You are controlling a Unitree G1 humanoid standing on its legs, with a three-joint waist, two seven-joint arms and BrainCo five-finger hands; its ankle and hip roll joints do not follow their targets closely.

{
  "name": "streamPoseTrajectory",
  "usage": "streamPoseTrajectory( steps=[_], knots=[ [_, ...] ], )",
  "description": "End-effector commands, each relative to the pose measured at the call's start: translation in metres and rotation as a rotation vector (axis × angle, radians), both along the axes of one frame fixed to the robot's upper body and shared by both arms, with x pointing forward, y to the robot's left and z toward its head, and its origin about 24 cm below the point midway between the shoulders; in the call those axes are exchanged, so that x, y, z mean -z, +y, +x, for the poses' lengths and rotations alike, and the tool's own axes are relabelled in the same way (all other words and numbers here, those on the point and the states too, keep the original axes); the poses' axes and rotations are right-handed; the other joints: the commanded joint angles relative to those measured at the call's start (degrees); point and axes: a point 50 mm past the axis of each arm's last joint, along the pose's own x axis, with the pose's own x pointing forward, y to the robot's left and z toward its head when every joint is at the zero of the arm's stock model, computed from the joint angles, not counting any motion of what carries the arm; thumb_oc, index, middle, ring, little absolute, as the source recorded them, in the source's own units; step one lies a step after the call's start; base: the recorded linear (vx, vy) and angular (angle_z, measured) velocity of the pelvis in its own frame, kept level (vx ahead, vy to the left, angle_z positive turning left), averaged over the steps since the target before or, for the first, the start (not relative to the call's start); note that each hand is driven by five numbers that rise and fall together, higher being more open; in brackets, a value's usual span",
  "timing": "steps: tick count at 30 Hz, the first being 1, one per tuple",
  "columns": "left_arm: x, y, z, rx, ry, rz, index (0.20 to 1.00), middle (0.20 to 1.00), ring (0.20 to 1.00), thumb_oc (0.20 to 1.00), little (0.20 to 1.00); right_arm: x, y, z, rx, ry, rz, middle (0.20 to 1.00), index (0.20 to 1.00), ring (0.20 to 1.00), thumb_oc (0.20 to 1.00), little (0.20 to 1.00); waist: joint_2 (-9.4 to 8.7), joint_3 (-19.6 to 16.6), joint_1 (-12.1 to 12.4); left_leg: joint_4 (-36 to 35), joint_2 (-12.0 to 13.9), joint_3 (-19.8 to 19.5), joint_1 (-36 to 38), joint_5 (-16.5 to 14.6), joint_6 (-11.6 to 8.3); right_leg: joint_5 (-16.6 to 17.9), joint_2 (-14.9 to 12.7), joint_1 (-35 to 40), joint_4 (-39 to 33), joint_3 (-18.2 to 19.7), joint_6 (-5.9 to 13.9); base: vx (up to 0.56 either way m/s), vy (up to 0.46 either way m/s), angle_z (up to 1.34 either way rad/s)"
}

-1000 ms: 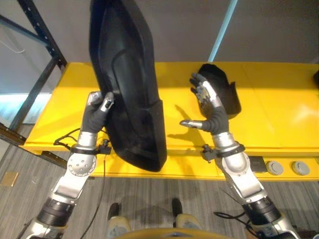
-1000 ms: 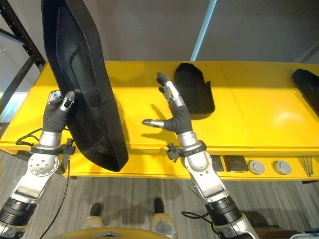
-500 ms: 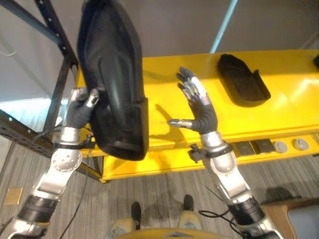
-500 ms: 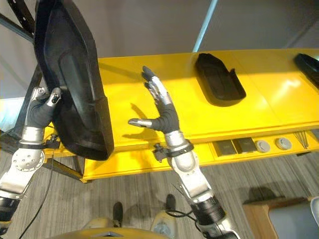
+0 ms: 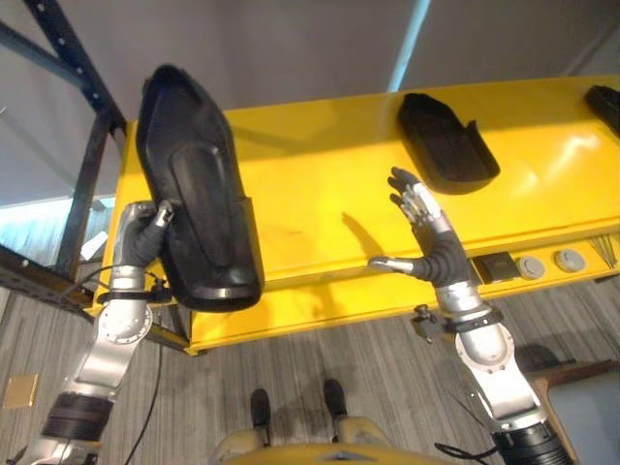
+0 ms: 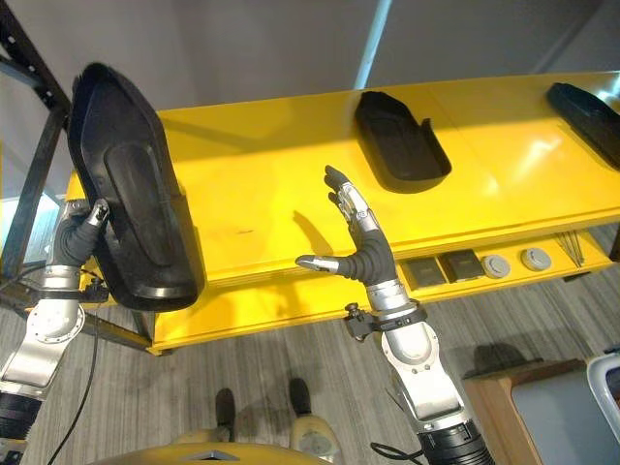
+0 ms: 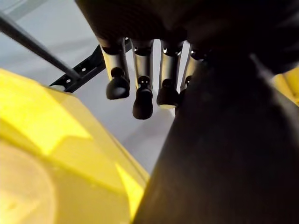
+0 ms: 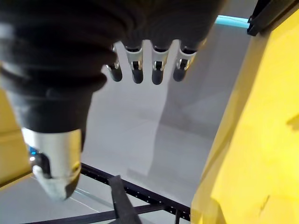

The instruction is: Move parts from the plastic box to the shelf.

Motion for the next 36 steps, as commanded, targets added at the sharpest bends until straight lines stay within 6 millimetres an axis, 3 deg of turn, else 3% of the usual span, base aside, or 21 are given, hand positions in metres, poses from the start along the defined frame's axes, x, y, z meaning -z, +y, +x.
streamPoseTrajectory(
  steps=[1, 3, 5, 6, 7, 8, 10, 11, 12, 19, 35, 36],
  knots=[
    [-0.045, 0.0, 0.032, 0.012, -0.174, -0.041, 0.2, 0.2, 0.2, 0.2, 0.2, -0.03, 0.014, -0.006, -0.129, -0.148, 0.029, 1.0, 1.0, 1.0, 1.0, 1.0, -0.69, 0.2, -0.3, -0.1, -0.3, 1.0, 3.1, -8.2, 0.1, -4.2, 1.4, 0.5, 0.4, 2.3, 0.46, -0.08, -0.015, -0.07],
    [-0.062, 0.004, 0.051, 0.008, -0.195, -0.075, 0.2, 0.2, 0.2, 0.2, 0.2, -0.038, 0.022, -0.01, -0.185, -0.196, -0.032, 1.0, 1.0, 1.0, 1.0, 1.0, -0.4, 1.0, -1.3, -0.1, -0.1, 1.5, 1.0, -7.6, -0.13, -3.6, 1.8, -1.5, 0.2, 2.8, 0.47, -0.08, -0.046, -0.13],
    [-0.071, 0.004, 0.058, 0.016, -0.207, -0.079, 0.2, 0.2, 0.2, 0.2, 0.2, -0.041, 0.024, -0.01, -0.201, -0.213, -0.051, 1.0, 1.0, 1.0, 1.0, 1.0, -0.28, 1.4, -1.4, -0.1, 0.1, 1.6, 0.1, -7.3, -0.26, -3.5, 1.9, -2.4, 0.2, 2.9, 0.49, -0.04, -0.031, -0.15],
    [-0.081, 0.005, 0.065, 0.015, -0.223, -0.083, 0.2, 0.2, 0.2, 0.2, 0.2, -0.042, 0.025, -0.01, -0.218, -0.218, -0.061, 1.0, 1.0, 1.0, 1.0, 1.0, -0.18, 1.7, -1.6, -0.1, 0.1, 1.7, -0.6, -7.0, -0.31, -3.3, 2.0, -3.0, 0.2, 2.9, 0.49, -0.08, -0.042, -0.06],
    [-0.106, 0.009, 0.079, 0.01, -0.244, -0.031, 0.2, 0.2, 0.2, 0.2, 0.2, -0.041, 0.03, -0.008, -0.253, -0.205, -0.062, 1.0, 1.0, 1.0, 1.0, 1.0, 0.18, 2.6, -2.3, -0.1, 0.3, 1.7, -1.8, -6.4, -0.52, -3.0, 2.3, -4.1, 0.1, 3.0, 0.51, -0.06, -0.033, -0.03],
    [-0.107, 0.008, 0.08, 0.013, -0.247, -0.03, 0.2, 0.2, 0.2, 0.2, 0.2, -0.042, 0.029, -0.008, -0.251, -0.207, -0.06, 1.0, 1.0, 1.0, 1.0, 1.0, 0.09, 2.6, -2.2, -0.1, 0.3, 1.6, -1.9, -6.3, -0.53, -2.9, 2.2, -4.2, 0.1, 3.0, 0.5, -0.06, -0.039, -0.06],
    [-0.137, 0.011, 0.096, -0.008, -0.236, 0.048, 0.2, 0.2, 0.2, 0.2, 0.2, -0.036, 0.032, -0.004, -0.265, -0.178, -0.075, 1.0, 1.0, 1.0, 1.0, 1.0, 0.52, 3.8, -2.5, -0.1, 0.4, 1.4, -3.6, -5.5, -0.84, -2.5, 2.5, -5.7, 0.1, 2.5, 0.69, -0.05, -0.057, -0.01],
    [-0.137, 0.011, 0.096, -0.008, -0.236, 0.048, 0.2, 0.2, 0.2, 0.2, 0.2, -0.036, 0.032, -0.004, -0.265, -0.178, -0.075, 1.0, 1.0, 1.0, 1.0, 1.0, 0.52, 3.8, -2.5, -0.1, 0.4, 1.4, -3.6, -5.5, -0.84, -2.5, 2.5, -5.7, 0.1, 2.5, 0.69, -0.06, -0.084, 0.0],
    [-0.153, 0.009, 0.101, -0.011, -0.238, 0.116, 0.2, 0.2, 0.2, 0.2, 0.2, -0.035, 0.032, -0.004, -0.261, -0.182, -0.1, 1.0, 1.0, 1.0, 1.0, 1.0, 0.58, 4.4, -2.4, -0.1, 0.5, 1.2, -4.6, -5.0, -1.06, -2.4, 2.6, -6.5, 0.1, 2.1, 0.85, -0.03, -0.041, -0.02],
    [-0.158, 0.009, 0.109, -0.017, -0.187, 0.165, 0.2, 0.2, 0.2, 0.2, 0.2, -0.037, 0.034, -0.005, -0.272, -0.197, -0.134, 1.0, 1.0, 1.0, 1.0, 1.0, 0.38, 5.7, -2.0, -0.1, 0.8, 0.9, -5.5, -4.4, -1.46, -2.5, 2.9, -7.3, 0.1, 1.7, 0.73, -0.01, -0.05, -0.01],
    [-0.144, 0.027, 0.106, -0.115, -0.101, 0.251, 0.2, 0.2, 0.2, 0.2, 0.2, -0.032, 0.033, 0.001, -0.242, -0.177, -0.128, 1.0, 1.0, 1.0, 1.0, 1.0, -0.01, 6.4, -0.9, -0.1, 1.0, 0.1, -5.7, -4.3, -1.55, -3.0, 3.0, -7.1, 0.1, 0.7, 0.37, 0.0, -0.013, 0.04],
    [-0.144, 0.026, 0.106, -0.117, -0.101, 0.253, 0.464, 0.464, 0.464, 0.464, 0.464, -0.032, 0.033, 0.001, -0.241, -0.175, -0.125, 1.0, 1.0, 1.0, 1.0, 1.0, -0.08, 6.3, -0.9, -0.1, 1.1, 0.1, -5.7, -4.3, -1.57, -3.0, 3.1, -7.0, 0.1, 0.7, 0.36, 0.0, 0.0, 0.0]
  ],
)
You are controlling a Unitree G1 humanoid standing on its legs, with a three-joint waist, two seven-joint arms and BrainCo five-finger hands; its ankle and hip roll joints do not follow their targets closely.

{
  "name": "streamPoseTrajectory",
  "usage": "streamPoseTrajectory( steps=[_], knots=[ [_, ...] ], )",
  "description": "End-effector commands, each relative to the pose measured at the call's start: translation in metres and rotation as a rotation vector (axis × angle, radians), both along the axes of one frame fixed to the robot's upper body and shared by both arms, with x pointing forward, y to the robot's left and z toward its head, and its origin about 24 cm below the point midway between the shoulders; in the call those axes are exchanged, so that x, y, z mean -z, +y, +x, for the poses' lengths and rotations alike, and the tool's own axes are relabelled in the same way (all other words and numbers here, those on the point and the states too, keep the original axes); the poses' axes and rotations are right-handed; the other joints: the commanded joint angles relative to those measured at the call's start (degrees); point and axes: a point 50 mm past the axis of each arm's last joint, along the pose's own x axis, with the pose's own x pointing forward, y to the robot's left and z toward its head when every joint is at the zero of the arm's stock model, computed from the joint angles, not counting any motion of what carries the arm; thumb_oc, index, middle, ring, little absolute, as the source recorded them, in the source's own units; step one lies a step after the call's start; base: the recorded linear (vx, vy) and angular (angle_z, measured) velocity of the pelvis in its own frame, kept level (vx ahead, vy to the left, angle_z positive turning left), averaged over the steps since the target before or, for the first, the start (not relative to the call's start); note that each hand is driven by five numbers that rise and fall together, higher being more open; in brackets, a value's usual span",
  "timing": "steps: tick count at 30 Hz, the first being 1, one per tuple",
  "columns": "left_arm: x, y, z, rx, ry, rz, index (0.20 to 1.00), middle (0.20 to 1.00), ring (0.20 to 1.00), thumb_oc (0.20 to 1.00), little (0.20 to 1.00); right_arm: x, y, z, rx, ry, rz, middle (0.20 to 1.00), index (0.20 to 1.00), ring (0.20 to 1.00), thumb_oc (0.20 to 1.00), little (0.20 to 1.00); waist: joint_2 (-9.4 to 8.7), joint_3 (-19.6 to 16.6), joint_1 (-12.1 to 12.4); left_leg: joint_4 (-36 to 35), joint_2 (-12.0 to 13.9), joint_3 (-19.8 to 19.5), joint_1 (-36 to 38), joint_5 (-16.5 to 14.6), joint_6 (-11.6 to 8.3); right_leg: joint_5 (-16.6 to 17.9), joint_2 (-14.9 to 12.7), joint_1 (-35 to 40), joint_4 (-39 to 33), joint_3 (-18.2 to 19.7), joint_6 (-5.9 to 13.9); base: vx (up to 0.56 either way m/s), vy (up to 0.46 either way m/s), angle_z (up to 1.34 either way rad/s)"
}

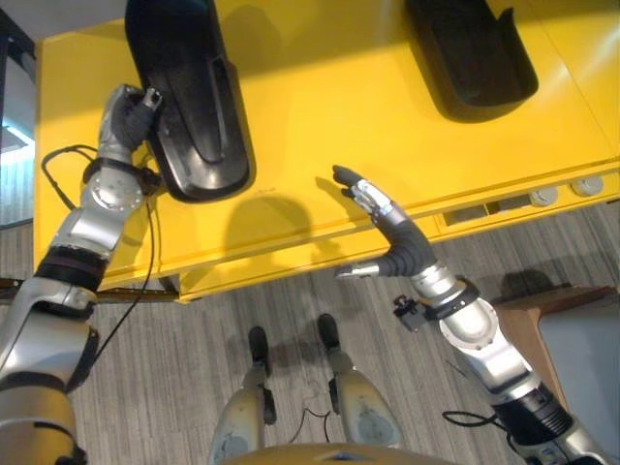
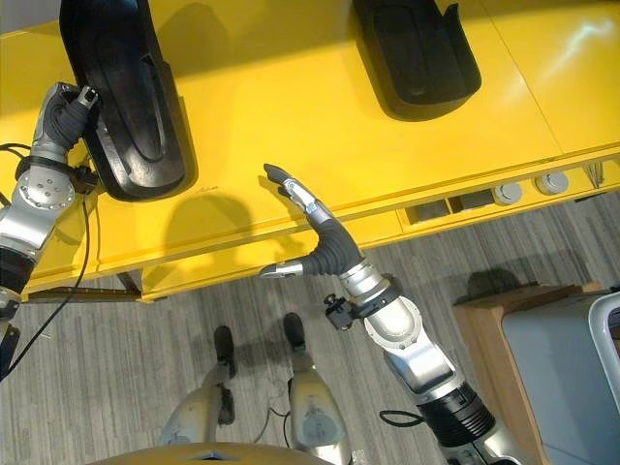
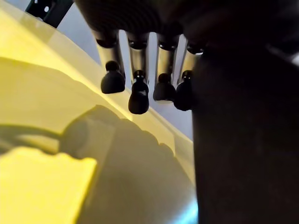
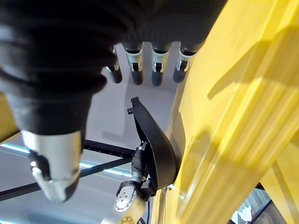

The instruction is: Move parts from the plastic box to the shelf.

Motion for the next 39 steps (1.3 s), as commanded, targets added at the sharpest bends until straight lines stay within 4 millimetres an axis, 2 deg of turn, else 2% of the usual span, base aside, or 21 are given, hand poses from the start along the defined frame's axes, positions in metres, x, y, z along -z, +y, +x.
streamPoseTrajectory(
  steps=[1, 2, 13, 20, 24, 27, 28, 30, 31, 33, 35, 36, 37, 39],
  knots=[
    [-0.023, 0.018, -0.002, -0.082, -0.054, 0.089, 0.598, 0.598, 0.598, 0.598, 0.598, -0.012, 0.001, -0.008, -0.029, -0.083, 0.057, 1.0, 1.0, 1.0, 1.0, 1.0, -2.51, -1.9, -0.2, -0.4, -1.3, 0.2, 5.7, -7.9, 0.51, -5.9, 0.5, 4.3, -0.2, 1.4, 1.24, 0.0, 0.0, 0.0],
    [-0.022, 0.017, -0.001, -0.083, -0.059, 0.083, 1.0, 1.0, 1.0, 1.0, 1.0, -0.011, 0.0, -0.008, -0.023, -0.075, 0.067, 1.0, 1.0, 1.0, 1.0, 1.0, -2.56, -1.8, -0.3, -0.4, -1.3, 0.2, 5.8, -8.0, 0.52, -6.0, 0.6, 4.4, -0.2, 1.4, 1.24, 0.0, 0.0, 0.0],
    [-0.019, 0.021, -0.001, -0.116, -0.056, 0.075, 1.0, 1.0, 1.0, 1.0, 1.0, -0.008, 0.0, -0.009, -0.047, -0.034, 0.111, 1.0, 1.0, 1.0, 1.0, 1.0, -2.84, -2.2, -0.5, -0.4, -1.0, 0.6, 6.3, -8.4, 0.53, -6.0, 0.6, 4.6, -0.2, 1.7, 1.21, 0.0, 0.002, 0.01],
    [-0.026, 0.009, 0.003, -0.114, -0.107, 0.019, 1.0, 1.0, 1.0, 1.0, 1.0, -0.008, -0.004, -0.007, -0.012, -0.041, 0.108, 1.0, 1.0, 1.0, 1.0, 1.0, -2.96, -3.0, -0.4, -0.4, -0.9, 0.7, 6.9, -8.6, 0.52, -6.4, 0.6, 5.2, -0.2, 1.4, 1.29, 0.0, 0.0, 0.0],
    [-0.034, 0.006, -0.001, -0.099, -0.157, 0.01, 1.0, 1.0, 1.0, 1.0, 1.0, -0.006, -0.007, -0.005, 0.009, -0.03, 0.106, 1.0, 1.0, 1.0, 1.0, 1.0, -2.97, -4.5, -0.2, -0.4, -0.9, 0.8, 8.2, -9.0, 0.56, -6.9, 0.5, 6.6, -0.2, 1.3, 1.22, 0.04, 0.015, -0.01],
    [-0.051, 0.004, -0.007, -0.099, -0.257, -0.012, 1.0, 1.0, 1.0, 1.0, 1.0, 0.002, -0.011, -0.003, 0.037, 0.009, 0.091, 1.0, 1.0, 1.0, 1.0, 1.0, -2.83, -6.9, 0.2, -0.4, -0.9, 0.9, 10.3, -9.7, 0.55, -7.5, 0.2, 8.7, -0.2, 1.0, 1.27, 0.06, 0.023, -0.02],
    [-0.051, 0.004, -0.007, -0.099, -0.257, -0.012, 1.0, 1.0, 1.0, 1.0, 1.0, 0.002, -0.011, -0.003, 0.037, 0.009, 0.091, 1.0, 1.0, 1.0, 1.0, 1.0, -2.83, -6.9, 0.2, -0.4, -0.9, 0.9, 10.3, -9.7, 0.55, -7.5, 0.2, 8.7, -0.2, 1.0, 1.27, 0.05, 0.019, -0.01],
    [-0.067, -0.003, -0.018, -0.069, -0.36, 0.018, 1.0, 1.0, 1.0, 1.0, 1.0, 0.006, -0.012, -0.001, 0.049, 0.024, 0.065, 1.0, 1.0, 1.0, 1.0, 1.0, -2.9, -9.3, 0.6, -0.4, -1.2, 0.8, 12.8, -10.4, 0.54, -8.0, -0.3, 11.4, -0.2, 0.0, 1.44, 0.06, 0.037, 0.03],
    [-0.067, -0.005, -0.02, -0.06, -0.368, 0.027, 1.0, 1.0, 1.0, 1.0, 1.0, 0.007, -0.013, 0.0, 0.05, 0.029, 0.058, 1.0, 1.0, 1.0, 1.0, 1.0, -2.94, -9.9, 0.7, -0.4, -1.2, 0.7, 13.5, -10.6, 0.57, -8.1, -0.4, 12.2, -0.2, -0.2, 1.43, 0.04, 0.026, 0.05],
    [-0.066, -0.007, -0.024, -0.045, -0.383, 0.033, 1.0, 1.0, 1.0, 1.0, 1.0, 0.007, -0.013, 0.001, 0.05, 0.034, 0.053, 1.0, 1.0, 1.0, 1.0, 1.0, -3.02, -10.5, 1.0, -0.4, -1.3, 0.6, 14.3, -10.8, 0.61, -8.2, -0.6, 13.1, -0.2, -0.5, 1.42, 0.02, 0.02, 0.06],
    [-0.055, -0.006, -0.035, -0.011, -0.383, 0.04, 1.0, 1.0, 1.0, 1.0, 1.0, 0.011, -0.013, 0.002, 0.036, 0.062, 0.043, 1.0, 1.0, 1.0, 1.0, 1.0, -3.19, -11.5, 1.5, -0.4, -1.4, 0.5, 15.8, -11.2, 0.73, -8.5, -0.8, 14.6, 0.1, -0.9, 1.28, 0.05, 0.031, 0.07],
    [-0.037, -0.003, -0.048, 0.024, -0.367, 0.019, 1.0, 1.0, 1.0, 1.0, 1.0, 0.015, -0.011, 0.004, 0.009, 0.1, 0.035, 1.0, 1.0, 1.0, 1.0, 1.0, -3.43, -12.6, 2.2, -0.4, -1.5, 0.4, 17.3, -11.7, 0.86, -9.0, -1.1, 16.1, 0.4, -1.1, 1.08, 0.05, 0.028, 0.05],
    [-0.037, -0.003, -0.048, 0.022, -0.366, 0.019, 1.0, 1.0, 1.0, 1.0, 1.0, 0.015, -0.011, 0.003, 0.008, 0.101, 0.034, 1.0, 1.0, 1.0, 1.0, 1.0, -3.39, -12.6, 2.1, -0.4, -1.5, 0.4, 17.3, -11.7, 0.86, -9.0, -1.1, 16.1, 0.4, -1.2, 1.08, 0.01, 0.033, 0.01],
    [-0.011, -0.006, -0.065, 0.091, -0.322, -0.014, 1.0, 1.0, 1.0, 1.0, 1.0, 0.022, -0.009, 0.005, -0.029, 0.161, 0.049, 1.0, 1.0, 1.0, 1.0, 1.0, -3.77, -13.5, 2.9, -0.4, -1.6, 0.0, 18.5, -12.1, 1.09, -9.5, -1.3, 17.2, 0.9, -1.3, 0.76, 0.03, 0.025, 0.04]
  ],
)
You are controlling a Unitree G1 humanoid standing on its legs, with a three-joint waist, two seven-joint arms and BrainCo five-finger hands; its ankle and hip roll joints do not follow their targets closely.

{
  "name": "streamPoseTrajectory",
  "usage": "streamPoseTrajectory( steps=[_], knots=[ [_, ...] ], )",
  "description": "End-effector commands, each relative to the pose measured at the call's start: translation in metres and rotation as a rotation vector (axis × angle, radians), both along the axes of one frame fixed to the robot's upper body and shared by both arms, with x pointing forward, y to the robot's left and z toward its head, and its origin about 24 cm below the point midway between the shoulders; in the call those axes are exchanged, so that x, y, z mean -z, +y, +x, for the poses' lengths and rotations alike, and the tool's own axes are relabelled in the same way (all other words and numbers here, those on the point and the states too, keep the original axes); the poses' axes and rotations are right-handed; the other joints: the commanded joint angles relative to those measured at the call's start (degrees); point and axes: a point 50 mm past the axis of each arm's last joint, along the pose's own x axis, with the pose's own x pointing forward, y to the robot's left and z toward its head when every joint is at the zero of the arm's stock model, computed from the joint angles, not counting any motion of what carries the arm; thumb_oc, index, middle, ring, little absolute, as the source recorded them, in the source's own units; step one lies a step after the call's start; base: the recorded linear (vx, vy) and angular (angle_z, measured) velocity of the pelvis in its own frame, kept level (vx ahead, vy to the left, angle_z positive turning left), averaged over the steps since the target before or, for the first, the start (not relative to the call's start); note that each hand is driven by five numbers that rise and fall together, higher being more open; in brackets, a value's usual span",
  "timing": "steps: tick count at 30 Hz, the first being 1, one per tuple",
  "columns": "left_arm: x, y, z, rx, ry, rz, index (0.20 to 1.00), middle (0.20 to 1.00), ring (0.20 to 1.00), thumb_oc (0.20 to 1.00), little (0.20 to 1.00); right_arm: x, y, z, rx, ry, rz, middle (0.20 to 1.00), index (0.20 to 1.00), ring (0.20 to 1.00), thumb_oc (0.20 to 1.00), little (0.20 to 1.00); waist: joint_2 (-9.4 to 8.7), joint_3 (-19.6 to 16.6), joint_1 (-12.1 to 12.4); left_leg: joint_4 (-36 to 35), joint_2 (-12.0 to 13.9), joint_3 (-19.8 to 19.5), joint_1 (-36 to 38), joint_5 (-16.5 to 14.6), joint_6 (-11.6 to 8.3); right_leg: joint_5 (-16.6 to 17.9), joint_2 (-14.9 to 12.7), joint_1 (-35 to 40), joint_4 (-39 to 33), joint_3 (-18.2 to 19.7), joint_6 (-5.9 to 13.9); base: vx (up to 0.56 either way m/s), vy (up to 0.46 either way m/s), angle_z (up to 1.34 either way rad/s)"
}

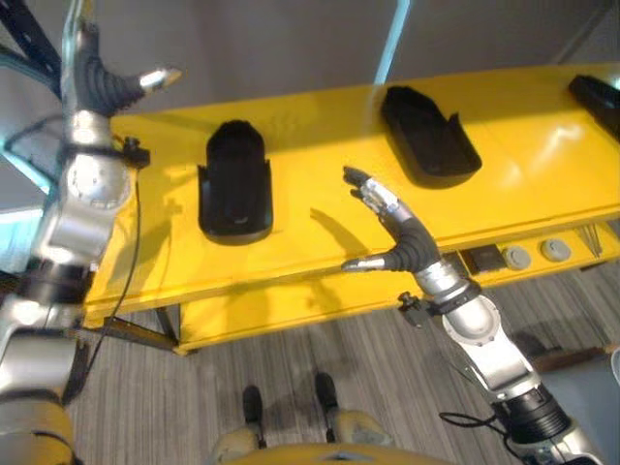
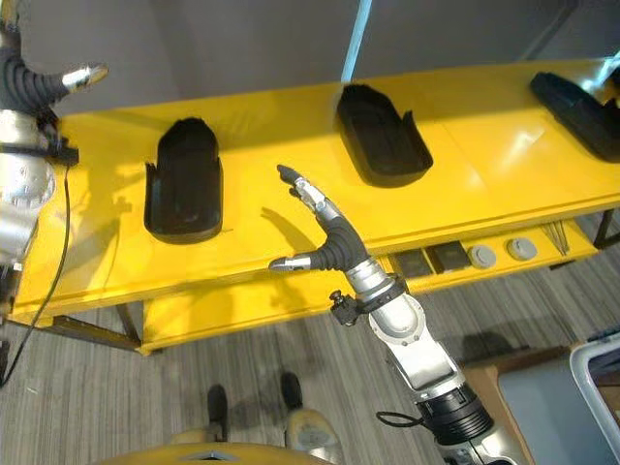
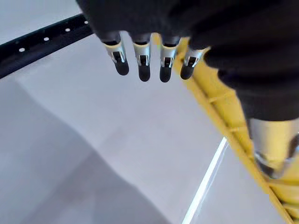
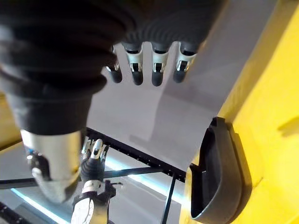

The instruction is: Move parts from the plastic box to the shelf.

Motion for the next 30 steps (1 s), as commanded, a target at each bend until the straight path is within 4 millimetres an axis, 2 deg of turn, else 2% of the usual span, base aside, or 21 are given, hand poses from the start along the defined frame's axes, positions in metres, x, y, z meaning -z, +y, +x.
streamPoseTrajectory(
  steps=[1, 2, 3, 4, 5, 8, 9, 10, 12, 18, 23, 30],
  knots=[
    [0.03, 0.004, -0.011, 0.056, 0.064, -0.034, 1.0, 1.0, 1.0, 1.0, 1.0, 0.014, 0.003, -0.001, -0.087, 0.127, 0.109, 0.912, 0.912, 0.912, 0.912, 0.912, -1.18, -5.9, 2.2, -0.1, -1.7, 1.0, 4.7, -8.7, 1.2, -6.6, -0.9, 2.8, 1.1, 0.1, 1.65, 0.08, 0.029, 0.07],
    [0.045, 0.001, -0.021, 0.102, 0.081, -0.083, 1.0, 1.0, 1.0, 1.0, 1.0, 0.022, 0.004, -0.001, -0.124, 0.21, 0.238, 0.25, 0.25, 0.25, 0.25, 0.25, -1.37, -6.2, 2.5, -0.1, -1.7, 0.8, 5.3, -8.9, 1.29, -7.0, -1.1, 3.3, 1.3, 0.0, 1.48, 0.06, 0.035, 0.1],
    [0.077, -0.003, -0.032, 0.18, 0.133, -0.288, 1.0, 1.0, 1.0, 1.0, 1.0, 0.044, 0.008, 0.003, -0.139, 0.359, 0.411, 0.2, 0.2, 0.2, 0.2, 0.2, -1.6, -6.5, 3.0, -0.1, -1.8, 0.5, 6.1, -9.1, 1.46, -7.3, -1.2, 4.1, 1.7, -0.3, 1.25, 0.04, 0.025, 0.16],
    [0.078, -0.003, -0.033, 0.18, 0.135, -0.289, 1.0, 1.0, 1.0, 1.0, 1.0, 0.044, 0.008, 0.003, -0.14, 0.361, 0.41, 0.2, 0.2, 0.2, 0.2, 0.2, -1.55, -6.4, 2.9, -0.1, -1.8, 0.5, 6.2, -9.2, 1.46, -7.4, -1.2, 4.3, 1.7, -0.3, 1.25, 0.03, 0.024, 0.12],
    [0.091, -0.007, -0.041, 0.219, 0.159, -0.37, 1.0, 1.0, 1.0, 1.0, 1.0, 0.057, 0.012, 0.005, -0.122, 0.419, 0.465, 0.2, 0.2, 0.2, 0.2, 0.2, -1.61, -6.4, 3.3, -0.1, -1.8, 0.3, 6.5, -9.2, 1.57, -7.4, -1.4, 4.5, 1.8, -0.4, 1.1, 0.0, 0.01, 0.06],
    [0.117, -0.017, -0.065, 0.274, 0.217, -0.446, 1.0, 1.0, 1.0, 1.0, 1.0, 0.07, 0.019, 0.005, -0.131, 0.482, 0.479, 0.2, 0.2, 0.2, 0.2, 0.2, -2.1, -6.5, 4.5, -0.1, -2.0, -0.2, 7.0, -9.3, 1.74, -7.5, -1.5, 5.5, 1.5, -0.8, 0.9, 0.02, -0.002, 0.12],
    [0.135, -0.02, -0.072, 0.276, 0.278, -0.494, 1.0, 1.0, 1.0, 1.0, 1.0, 0.077, 0.022, 0.007, -0.134, 0.514, 0.459, 0.2, 0.2, 0.2, 0.2, 0.2, -2.51, -6.6, 5.4, -0.1, -2.0, -0.6, 7.3, -9.4, 1.85, -7.6, -1.7, 5.9, 1.4, -1.1, 0.91, 0.02, -0.014, 0.14],
    [0.135, -0.02, -0.072, 0.276, 0.278, -0.495, 1.0, 1.0, 1.0, 1.0, 1.0, 0.077, 0.022, 0.007, -0.134, 0.514, 0.459, 0.2, 0.2, 0.2, 0.2, 0.2, -2.5, -6.6, 5.4, -0.1, -2.0, -0.6, 7.4, -9.4, 1.86, -7.6, -1.7, 6.0, 1.4, -1.1, 0.92, 0.01, -0.027, 0.12],
    [0.15, -0.021, -0.075, 0.288, 0.341, -0.546, 1.0, 1.0, 1.0, 1.0, 1.0, 0.082, 0.026, 0.009, -0.138, 0.534, 0.415, 0.2, 0.2, 0.2, 0.2, 0.2, -2.71, -6.3, 6.3, -0.1, -2.1, -1.3, 7.4, -9.2, 1.95, -7.7, -1.8, 6.4, 1.4, -1.5, 0.89, -0.01, -0.026, 0.11],
    [0.158, -0.02, -0.078, 0.328, 0.419, -0.521, 1.0, 1.0, 1.0, 1.0, 1.0, 0.069, 0.039, 0.023, -0.187, 0.459, 0.277, 0.2, 0.2, 0.2, 0.2, 0.2, -2.56, -6.0, 8.5, -0.1, -2.3, -3.8, 6.4, -8.4, 1.86, -8.0, -2.2, 6.4, 1.4, -3.7, 0.88, 0.0, -0.022, 0.15],
    [0.16, -0.021, -0.08, 0.349, 0.437, -0.528, 1.0, 1.0, 1.0, 1.0, 1.0, 0.06, 0.049, 0.032, -0.204, 0.427, 0.281, 0.2, 0.2, 0.2, 0.2, 0.2, -2.22, -5.1, 9.8, -0.1, -2.4, -5.3, 5.6, -7.9, 1.72, -8.1, -2.2, 6.2, 1.1, -4.8, 0.9, 0.01, -0.022, 0.17],
    [0.163, -0.021, -0.081, 0.358, 0.471, -0.52, 1.0, 1.0, 1.0, 1.0, 1.0, 0.068, 0.056, 0.044, -0.17, 0.458, 0.252, 0.2, 0.2, 0.2, 0.2, 0.2, -2.01, -4.7, 11.2, -0.1, -2.5, -6.4, 4.5, -7.6, 1.58, -7.9, -2.2, 6.1, 0.3, -6.1, 0.94, 0.01, -0.022, 0.16]
  ],
)
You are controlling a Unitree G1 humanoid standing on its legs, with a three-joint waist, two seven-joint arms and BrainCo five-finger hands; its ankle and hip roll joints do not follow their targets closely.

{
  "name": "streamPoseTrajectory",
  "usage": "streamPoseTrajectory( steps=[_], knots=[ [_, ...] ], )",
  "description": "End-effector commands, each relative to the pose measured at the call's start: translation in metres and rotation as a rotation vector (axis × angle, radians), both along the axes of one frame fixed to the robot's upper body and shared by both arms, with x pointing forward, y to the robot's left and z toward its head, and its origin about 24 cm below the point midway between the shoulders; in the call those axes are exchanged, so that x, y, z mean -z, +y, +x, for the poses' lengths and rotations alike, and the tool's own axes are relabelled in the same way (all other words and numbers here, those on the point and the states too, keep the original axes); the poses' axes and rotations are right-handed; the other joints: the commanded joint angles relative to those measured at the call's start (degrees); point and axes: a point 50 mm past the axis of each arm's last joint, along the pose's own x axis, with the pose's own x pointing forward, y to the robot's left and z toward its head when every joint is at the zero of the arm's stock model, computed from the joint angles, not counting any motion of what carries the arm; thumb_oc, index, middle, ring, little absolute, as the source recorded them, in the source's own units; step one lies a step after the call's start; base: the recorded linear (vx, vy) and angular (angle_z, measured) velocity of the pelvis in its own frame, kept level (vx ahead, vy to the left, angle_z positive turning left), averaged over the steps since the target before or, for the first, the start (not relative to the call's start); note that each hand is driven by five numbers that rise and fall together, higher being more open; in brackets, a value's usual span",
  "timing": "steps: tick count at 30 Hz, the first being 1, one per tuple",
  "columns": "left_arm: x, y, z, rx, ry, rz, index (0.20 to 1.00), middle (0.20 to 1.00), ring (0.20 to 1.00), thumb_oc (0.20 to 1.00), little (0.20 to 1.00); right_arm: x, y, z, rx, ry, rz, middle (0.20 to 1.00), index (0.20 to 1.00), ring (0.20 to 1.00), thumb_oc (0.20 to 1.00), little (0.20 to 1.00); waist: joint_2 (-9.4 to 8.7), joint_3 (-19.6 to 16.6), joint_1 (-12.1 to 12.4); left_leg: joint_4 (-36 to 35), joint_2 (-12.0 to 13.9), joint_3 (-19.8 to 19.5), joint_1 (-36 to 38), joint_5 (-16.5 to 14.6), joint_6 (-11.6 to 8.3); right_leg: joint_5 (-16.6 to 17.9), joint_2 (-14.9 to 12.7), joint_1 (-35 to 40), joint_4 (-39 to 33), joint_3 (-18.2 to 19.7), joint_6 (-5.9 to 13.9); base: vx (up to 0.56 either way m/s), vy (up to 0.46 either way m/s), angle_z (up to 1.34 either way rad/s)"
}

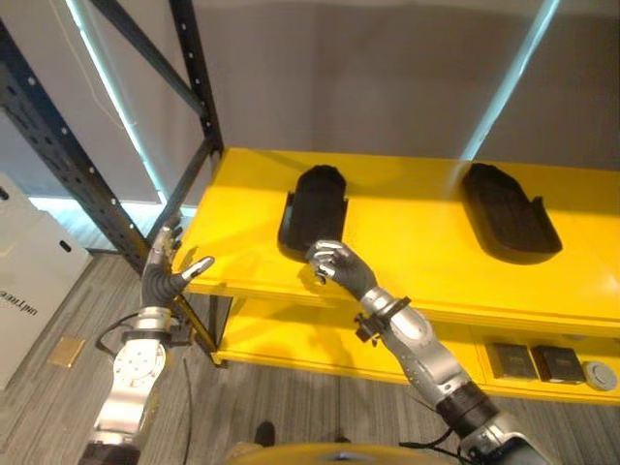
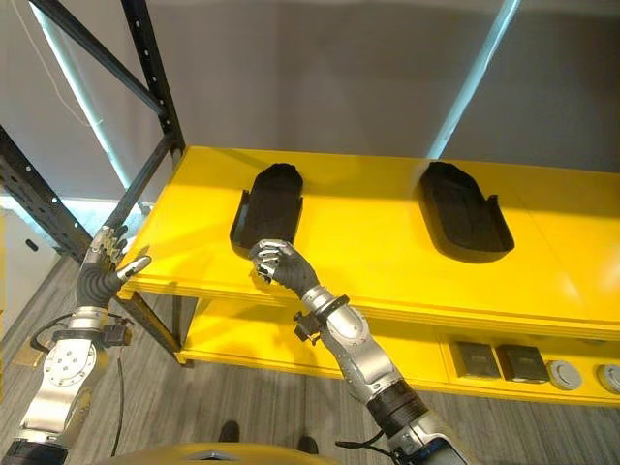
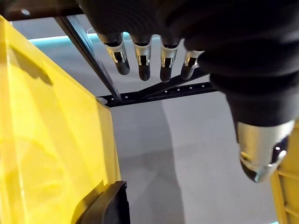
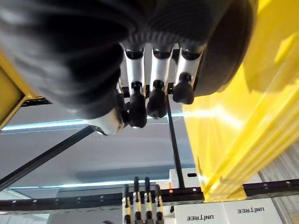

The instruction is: Move parts from the plastic box to the shelf.

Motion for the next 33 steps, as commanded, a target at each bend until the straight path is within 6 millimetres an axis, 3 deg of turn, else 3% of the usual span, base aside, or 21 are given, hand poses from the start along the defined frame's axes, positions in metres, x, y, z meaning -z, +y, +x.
streamPoseTrajectory(
  steps=[1, 11, 22, 33],
  knots=[
    [-0.022, 0.008, 0.009, 0.033, -0.109, 0.063, 1.0, 1.0, 1.0, 1.0, 1.0, -0.025, 0.019, 0.012, -0.026, -0.119, 0.038, 0.2, 0.2, 0.2, 0.2, 0.2, -3.16, 0.3, 0.7, -0.1, -1.2, 1.4, 3.7, -8.2, 0.71, -5.5, -1.4, 1.5, 0.7, 1.4, 0.98, 0.01, -0.01, 0.12],
    [-0.014, 0.003, 0.012, 0.064, -0.058, 0.083, 1.0, 1.0, 1.0, 1.0, 1.0, -0.018, 0.025, 0.023, -0.003, -0.165, -0.167, 0.2, 0.2, 0.2, 0.2, 0.2, -3.4, 0.5, 1.9, -0.1, -1.2, 0.0, 2.6, -7.8, 0.43, -5.6, -1.2, 1.2, 0.2, -0.2, 0.94, 0.01, -0.01, 0.04],
    [-0.018, -0.003, 0.016, 0.105, -0.065, 0.094, 1.0, 1.0, 1.0, 1.0, 1.0, -0.01, 0.007, 0.048, 0.163, -0.187, -0.376, 0.2, 0.2, 0.2, 0.2, 0.2, -3.34, 1.2, 3.1, -0.1, -1.3, -0.8, 0.7, -7.2, 0.28, -5.5, -1.0, -0.1, 0.1, -1.1, 0.85, -0.01, -0.005, 0.08],
    [-0.019, -0.001, 0.016, 0.078, -0.069, 0.094, 1.0, 1.0, 1.0, 1.0, 1.0, -0.012, -0.004, 0.045, 0.217, -0.188, -0.351, 0.2, 0.2, 0.2, 0.2, 0.2, -3.41, 1.1, 2.2, -0.1, -1.4, -0.6, 0.8, -7.4, 0.38, -5.3, -1.0, -0.2, 0.1, -0.9, 0.76, 0.0, 0.0, 0.0]
  ],
)
